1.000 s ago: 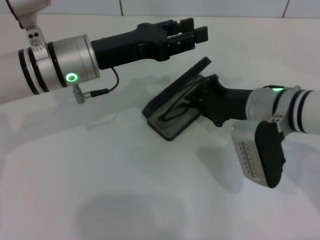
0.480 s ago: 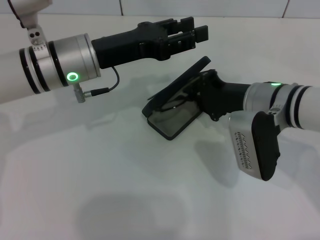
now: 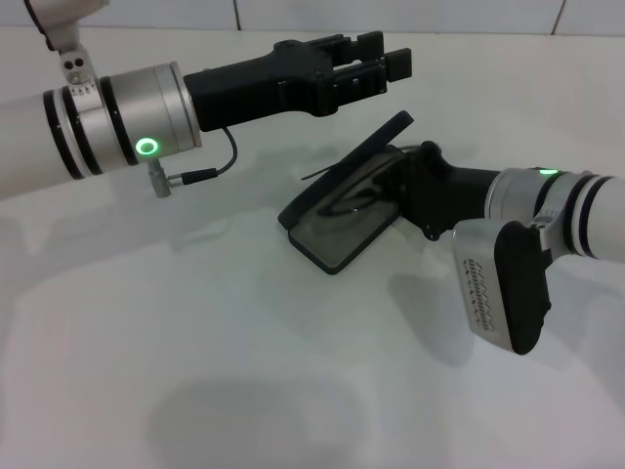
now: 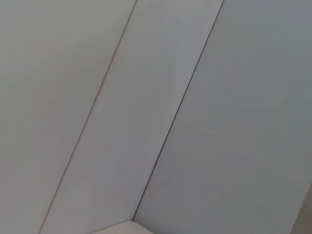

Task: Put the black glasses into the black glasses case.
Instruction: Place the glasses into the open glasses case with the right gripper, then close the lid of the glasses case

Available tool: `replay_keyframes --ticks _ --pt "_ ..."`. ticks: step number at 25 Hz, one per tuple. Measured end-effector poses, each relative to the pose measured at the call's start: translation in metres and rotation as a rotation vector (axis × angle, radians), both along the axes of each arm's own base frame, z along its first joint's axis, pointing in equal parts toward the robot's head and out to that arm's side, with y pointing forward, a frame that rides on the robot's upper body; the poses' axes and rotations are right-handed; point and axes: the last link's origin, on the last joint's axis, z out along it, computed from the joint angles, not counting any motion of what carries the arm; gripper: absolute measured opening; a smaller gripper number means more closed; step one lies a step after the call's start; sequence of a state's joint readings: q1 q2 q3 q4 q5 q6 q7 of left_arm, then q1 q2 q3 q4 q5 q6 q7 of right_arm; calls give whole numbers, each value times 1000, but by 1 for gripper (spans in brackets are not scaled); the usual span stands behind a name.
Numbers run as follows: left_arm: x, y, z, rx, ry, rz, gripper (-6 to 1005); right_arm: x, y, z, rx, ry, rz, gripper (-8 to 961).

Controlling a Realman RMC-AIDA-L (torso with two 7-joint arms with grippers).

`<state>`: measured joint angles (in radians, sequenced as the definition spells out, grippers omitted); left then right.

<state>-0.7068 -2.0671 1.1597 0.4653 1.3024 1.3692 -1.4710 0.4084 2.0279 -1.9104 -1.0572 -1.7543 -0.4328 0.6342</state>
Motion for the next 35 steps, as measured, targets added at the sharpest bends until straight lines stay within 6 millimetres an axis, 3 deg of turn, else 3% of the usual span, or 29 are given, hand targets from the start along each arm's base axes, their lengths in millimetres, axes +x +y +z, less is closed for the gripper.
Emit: replay_keyframes --ticks 13,22,32,35 --pt "-4 -1 0 -1 2 9 560 -1 -12 -5 -24 -10 30 184" --pt "-10 -3 2 0 6 21 560 -8 -29 25 -127 126 -14 183" --pt "-8 -3 2 0 5 15 560 -3 -12 54 -91 287 -154 181" --pt "-6 -2 1 0 4 11 559 -5 -5 53 -86 320 -170 181"
